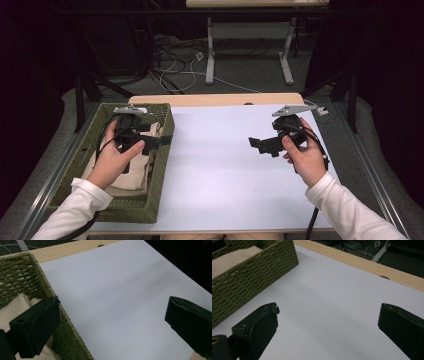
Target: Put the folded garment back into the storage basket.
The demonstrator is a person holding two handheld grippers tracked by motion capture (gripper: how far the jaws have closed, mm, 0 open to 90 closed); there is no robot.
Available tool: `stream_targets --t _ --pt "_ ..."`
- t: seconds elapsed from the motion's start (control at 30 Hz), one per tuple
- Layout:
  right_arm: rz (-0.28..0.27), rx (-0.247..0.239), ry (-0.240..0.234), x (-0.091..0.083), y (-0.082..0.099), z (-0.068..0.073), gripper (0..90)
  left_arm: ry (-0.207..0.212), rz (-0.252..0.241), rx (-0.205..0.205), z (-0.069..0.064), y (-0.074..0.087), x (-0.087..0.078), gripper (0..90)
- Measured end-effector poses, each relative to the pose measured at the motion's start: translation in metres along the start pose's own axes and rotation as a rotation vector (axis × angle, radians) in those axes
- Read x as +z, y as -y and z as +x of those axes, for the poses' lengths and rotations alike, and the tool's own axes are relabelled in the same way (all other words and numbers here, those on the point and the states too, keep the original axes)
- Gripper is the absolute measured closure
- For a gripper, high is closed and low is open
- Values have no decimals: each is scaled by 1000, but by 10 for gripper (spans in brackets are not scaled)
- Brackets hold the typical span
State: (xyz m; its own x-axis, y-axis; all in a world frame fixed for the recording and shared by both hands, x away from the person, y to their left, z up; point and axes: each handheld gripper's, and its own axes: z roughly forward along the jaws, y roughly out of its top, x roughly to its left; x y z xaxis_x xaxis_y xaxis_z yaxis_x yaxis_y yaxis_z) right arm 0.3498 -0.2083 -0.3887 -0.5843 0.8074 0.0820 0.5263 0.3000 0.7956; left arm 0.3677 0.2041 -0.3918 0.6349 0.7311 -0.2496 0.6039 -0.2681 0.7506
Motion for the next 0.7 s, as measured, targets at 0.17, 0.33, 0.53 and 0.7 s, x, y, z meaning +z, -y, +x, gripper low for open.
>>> stream_targets --t 0.17,0.33,0.53,0.7 --pt "-10 12 9 -6 13 -7 21 22 4 12 -8 5 6 3" --pt "-21 41 -1 -11 26 -15 21 28 25 22 -13 9 5 3" --pt "-36 72 10 -17 42 -25 21 25 13 42 -12 21 -2 3" --pt "-49 87 24 -23 54 -31 21 16 -27 -12 -8 32 -11 3"
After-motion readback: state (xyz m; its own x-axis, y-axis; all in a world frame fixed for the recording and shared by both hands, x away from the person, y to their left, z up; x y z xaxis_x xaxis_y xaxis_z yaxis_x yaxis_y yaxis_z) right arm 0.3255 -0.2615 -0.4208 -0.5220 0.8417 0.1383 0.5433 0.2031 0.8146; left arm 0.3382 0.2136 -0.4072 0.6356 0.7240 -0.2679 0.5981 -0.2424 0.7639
